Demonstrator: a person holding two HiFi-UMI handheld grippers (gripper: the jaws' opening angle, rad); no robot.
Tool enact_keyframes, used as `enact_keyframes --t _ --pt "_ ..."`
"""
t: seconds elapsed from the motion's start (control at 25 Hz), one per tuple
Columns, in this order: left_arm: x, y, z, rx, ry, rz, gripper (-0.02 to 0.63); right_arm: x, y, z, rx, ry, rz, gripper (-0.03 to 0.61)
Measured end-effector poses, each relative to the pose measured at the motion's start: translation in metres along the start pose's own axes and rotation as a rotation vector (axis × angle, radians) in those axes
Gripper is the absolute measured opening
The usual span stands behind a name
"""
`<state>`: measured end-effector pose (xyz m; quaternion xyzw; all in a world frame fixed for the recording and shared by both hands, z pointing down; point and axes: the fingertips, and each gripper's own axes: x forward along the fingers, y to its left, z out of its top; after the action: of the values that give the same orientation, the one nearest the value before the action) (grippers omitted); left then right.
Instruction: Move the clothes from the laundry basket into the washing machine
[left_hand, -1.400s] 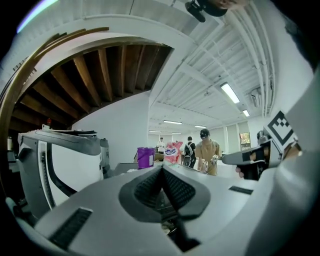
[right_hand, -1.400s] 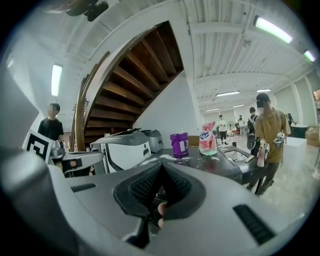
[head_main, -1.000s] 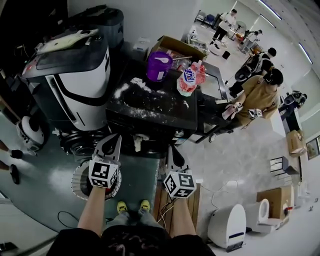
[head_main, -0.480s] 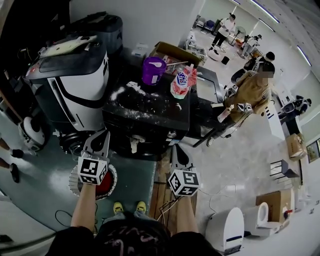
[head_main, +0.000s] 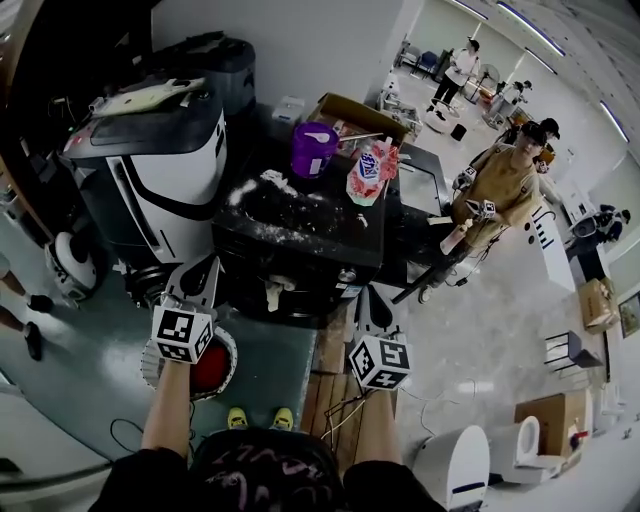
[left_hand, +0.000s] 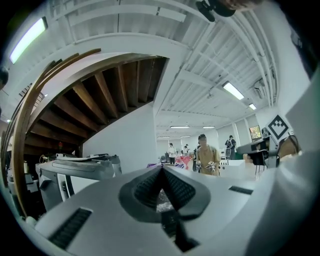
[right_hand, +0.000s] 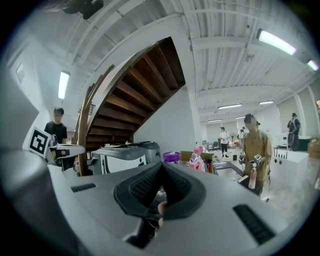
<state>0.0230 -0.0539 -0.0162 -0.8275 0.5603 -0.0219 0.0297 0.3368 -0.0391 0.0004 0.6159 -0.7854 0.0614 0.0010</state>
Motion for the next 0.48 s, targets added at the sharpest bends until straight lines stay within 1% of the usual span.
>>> enact_keyframes --t 0.24,0.48 --pt "-0.009 0.013 -0.001 -0.011 0.005 0.031 0.011 0.003 -0.001 -0.003 0.001 0.003 0.006 0.002" --pt "-0.015 0.017 0.004 -0.014 0.005 0.034 0.011 0.006 0.007 0.003 -0.001 -0.005 0.020 0.002"
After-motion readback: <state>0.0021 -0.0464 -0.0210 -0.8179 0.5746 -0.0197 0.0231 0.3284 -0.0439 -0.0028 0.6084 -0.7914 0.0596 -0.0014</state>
